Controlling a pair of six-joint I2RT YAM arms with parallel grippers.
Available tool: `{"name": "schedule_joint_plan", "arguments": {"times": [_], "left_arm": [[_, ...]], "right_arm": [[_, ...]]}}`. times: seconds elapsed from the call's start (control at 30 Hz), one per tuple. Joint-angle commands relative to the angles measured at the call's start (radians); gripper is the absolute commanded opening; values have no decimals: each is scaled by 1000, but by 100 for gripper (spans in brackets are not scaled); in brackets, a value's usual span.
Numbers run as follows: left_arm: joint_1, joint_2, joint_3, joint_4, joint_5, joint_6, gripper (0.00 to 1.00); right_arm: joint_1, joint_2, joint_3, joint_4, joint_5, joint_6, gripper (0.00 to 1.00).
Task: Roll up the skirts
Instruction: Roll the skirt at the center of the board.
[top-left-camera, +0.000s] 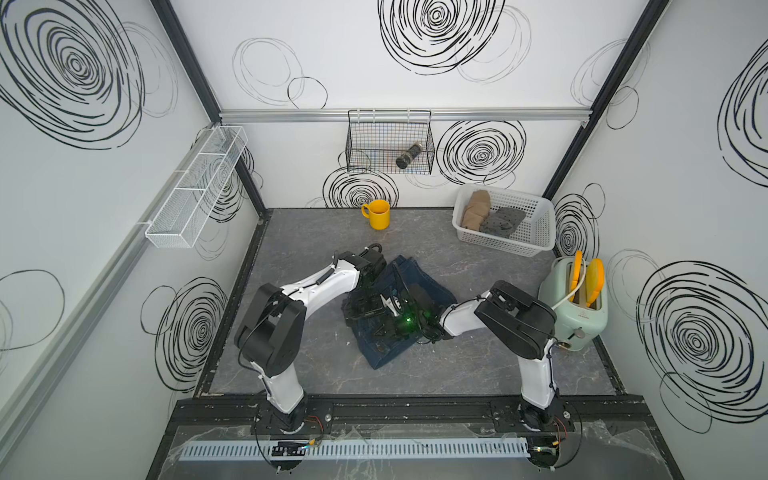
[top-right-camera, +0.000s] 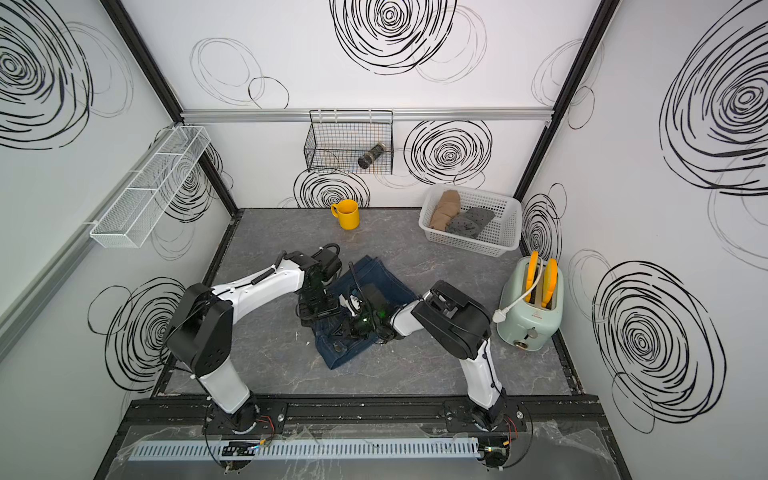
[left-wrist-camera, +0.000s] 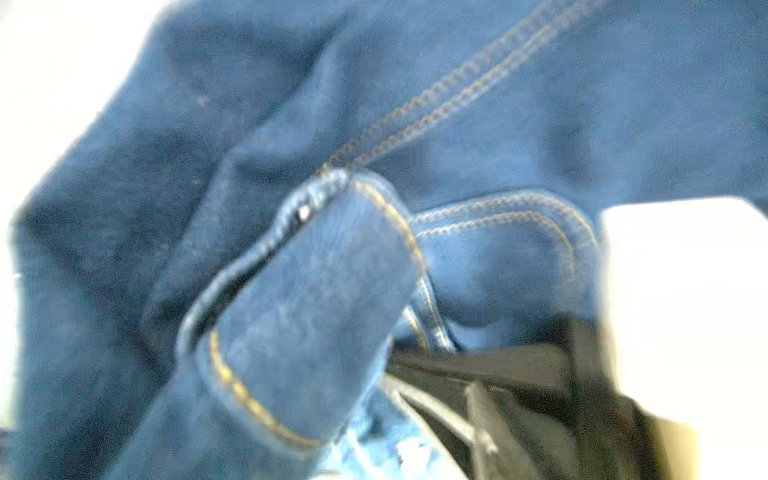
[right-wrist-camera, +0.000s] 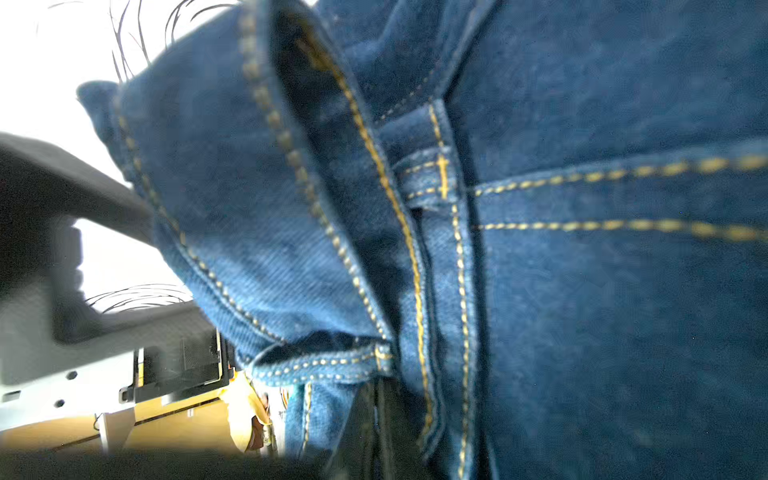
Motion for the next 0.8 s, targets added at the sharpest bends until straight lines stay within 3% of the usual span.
{"name": "schedule_joint_plan", "arguments": {"times": [0.0,0.1,0.2,0.43,0.57,0.77], "left_arm": [[18,-63,47,-4,-33,46,78],[19,-94,53,-44,-101,105,87],[39,-165,-21,-27,-128,129,86],[166,-469,-357,188,0,66,81],[175,-631,-587,414,139,-39,84],[172,-660,-818,774,278,-147,86]], "right_arm": [[-1,82,-30,-100,24,14,8],[-13,95,-36,-85,16,23,8],[-22,104,-41,-73,9,29,7],[-33,131,-39,-64,-7,37,7],[-35,140,-33,-76,-12,33,6],[-46,145,-27,-105,-20,26,5]]}}
